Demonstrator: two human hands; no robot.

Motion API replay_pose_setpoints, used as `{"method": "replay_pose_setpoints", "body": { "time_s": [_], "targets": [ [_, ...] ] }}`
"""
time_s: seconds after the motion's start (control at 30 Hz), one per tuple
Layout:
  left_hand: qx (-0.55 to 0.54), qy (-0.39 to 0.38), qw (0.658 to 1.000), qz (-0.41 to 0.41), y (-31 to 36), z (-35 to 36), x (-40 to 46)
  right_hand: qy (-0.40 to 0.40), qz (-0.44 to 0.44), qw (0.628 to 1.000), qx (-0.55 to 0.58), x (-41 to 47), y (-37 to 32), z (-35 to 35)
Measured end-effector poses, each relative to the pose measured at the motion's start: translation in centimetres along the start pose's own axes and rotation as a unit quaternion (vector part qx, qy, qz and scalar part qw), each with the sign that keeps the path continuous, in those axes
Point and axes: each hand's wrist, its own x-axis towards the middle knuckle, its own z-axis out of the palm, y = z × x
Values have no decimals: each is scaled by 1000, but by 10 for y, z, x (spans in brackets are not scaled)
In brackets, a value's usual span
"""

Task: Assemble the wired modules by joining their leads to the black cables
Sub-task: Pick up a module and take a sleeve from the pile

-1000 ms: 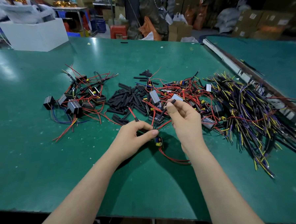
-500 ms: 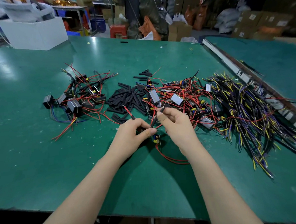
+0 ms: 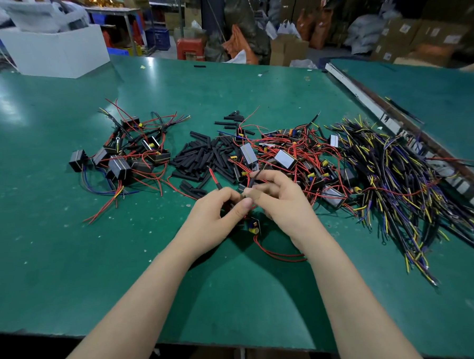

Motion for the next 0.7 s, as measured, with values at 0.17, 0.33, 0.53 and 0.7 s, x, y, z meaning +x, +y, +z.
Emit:
{"method": "replay_pose_setpoints", "body": {
  "time_s": [0.17, 0.33, 0.53, 0.7],
  "targets": [
    [11, -17, 1000, 11, 1, -1, 0, 63, -37, 997, 22, -1, -2, -1],
    [-25, -30, 999, 13, 5, 1, 0, 143, -64, 984, 84, -1, -5, 3],
    [-64, -24, 997, 30, 13, 5, 1, 119, -20, 974, 191, -1, -13, 1],
    [-87, -75, 992, 45, 12, 1, -2, -30, 25, 972, 230, -5, -16, 2]
  ]
}}
